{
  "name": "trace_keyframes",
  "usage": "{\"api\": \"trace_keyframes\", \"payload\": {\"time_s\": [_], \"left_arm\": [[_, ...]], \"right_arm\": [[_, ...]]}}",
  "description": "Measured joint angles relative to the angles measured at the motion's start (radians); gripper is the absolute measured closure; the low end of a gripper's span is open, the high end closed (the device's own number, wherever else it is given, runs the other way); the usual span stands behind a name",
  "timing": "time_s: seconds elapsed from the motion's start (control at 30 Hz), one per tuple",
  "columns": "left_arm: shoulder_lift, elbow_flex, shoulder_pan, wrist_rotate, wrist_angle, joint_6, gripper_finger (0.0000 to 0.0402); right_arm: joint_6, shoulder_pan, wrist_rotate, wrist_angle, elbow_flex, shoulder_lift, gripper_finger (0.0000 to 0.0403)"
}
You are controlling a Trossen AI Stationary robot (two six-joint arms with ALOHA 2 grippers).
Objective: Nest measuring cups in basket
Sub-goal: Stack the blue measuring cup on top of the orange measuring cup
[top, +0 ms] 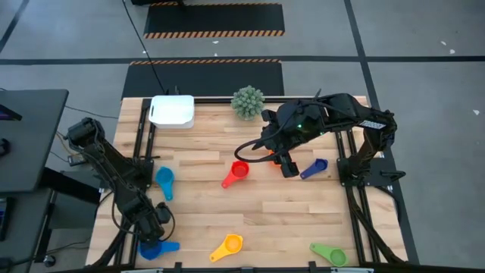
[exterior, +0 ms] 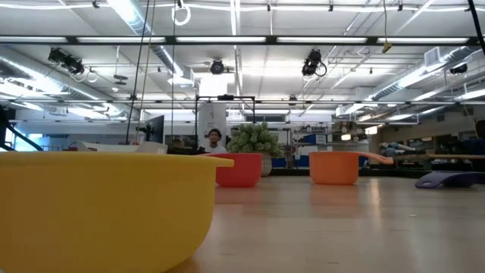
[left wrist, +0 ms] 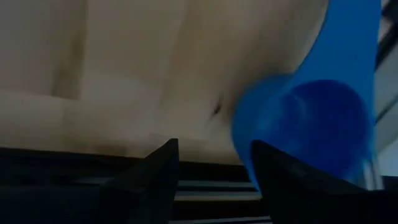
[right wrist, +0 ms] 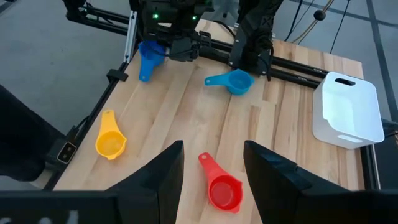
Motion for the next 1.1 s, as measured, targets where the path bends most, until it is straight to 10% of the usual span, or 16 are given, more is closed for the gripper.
{"api": "trace_keyframes", "payload": {"time_s": [0.73,1.1], "left_arm": [[0.062,0.0,-0.074,-0.139,0.094,-0.035,0.0199],[0.062,0.0,-0.07,-0.18,0.088,-0.075,0.0342]], "right_arm": [[0.002,0.0,0.0,-0.001,0.0,0.0,0.0229],[0.003,0.0,0.0,-0.009,0.0,-0.001,0.0229]]}}
